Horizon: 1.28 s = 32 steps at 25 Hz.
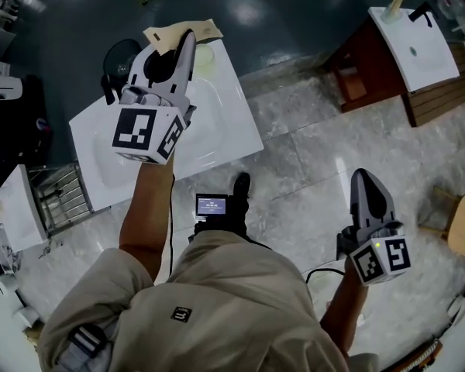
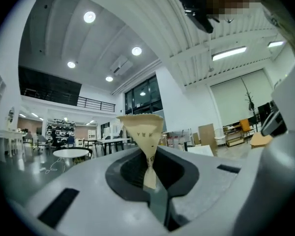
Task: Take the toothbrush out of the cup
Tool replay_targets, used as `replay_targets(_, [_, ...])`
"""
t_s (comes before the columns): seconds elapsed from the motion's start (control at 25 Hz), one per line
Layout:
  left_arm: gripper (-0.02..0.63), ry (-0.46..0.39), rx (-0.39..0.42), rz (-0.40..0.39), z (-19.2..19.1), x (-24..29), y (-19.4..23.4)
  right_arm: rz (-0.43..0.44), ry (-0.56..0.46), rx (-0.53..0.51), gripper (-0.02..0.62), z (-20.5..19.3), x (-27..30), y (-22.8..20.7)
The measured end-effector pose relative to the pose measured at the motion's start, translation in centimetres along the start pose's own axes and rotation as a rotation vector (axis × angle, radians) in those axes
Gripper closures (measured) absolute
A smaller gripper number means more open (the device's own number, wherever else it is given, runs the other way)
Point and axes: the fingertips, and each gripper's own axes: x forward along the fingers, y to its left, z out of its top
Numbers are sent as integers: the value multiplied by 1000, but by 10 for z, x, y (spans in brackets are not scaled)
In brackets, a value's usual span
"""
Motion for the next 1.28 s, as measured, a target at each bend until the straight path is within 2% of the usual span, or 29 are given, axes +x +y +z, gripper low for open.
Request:
replay_targets(0.12, [577, -61, 33, -93, 31, -10, -25, -17, -19, -29, 591, 11, 13, -1])
replay_targets(0.2, [577, -78, 58, -124, 42, -20, -35, -22, -29, -45, 592, 19, 18, -3])
replay_targets(0.28, [577, -91, 68, -127, 50, -25, -42, -26, -32, -66, 591, 29, 17, -10])
replay_targets(0.44, [577, -98, 38, -131, 64, -24, -57, -49, -35, -102, 591, 49, 1, -35])
replay_targets(0.6, [577, -90, 39, -112, 76, -17, -78, -77, -56, -109, 591, 63, -19, -82])
replay_targets(0.8, [577, -59, 79, -59, 84, -5, -131, -79, -92, -113, 591, 68, -50, -171])
replay_targets(0.96, [577, -35, 80, 8, 89, 27, -199, -16, -116, -108, 591, 72, -74, -263])
replay_targets(1.16, [577, -16, 69, 119, 113, 79, -283, 48, -156, -123, 591, 105, -122, -388])
replay_targets(1.28, [577, -6, 72, 166, 137, 101, -326, 86, -155, -141, 591, 129, -147, -442])
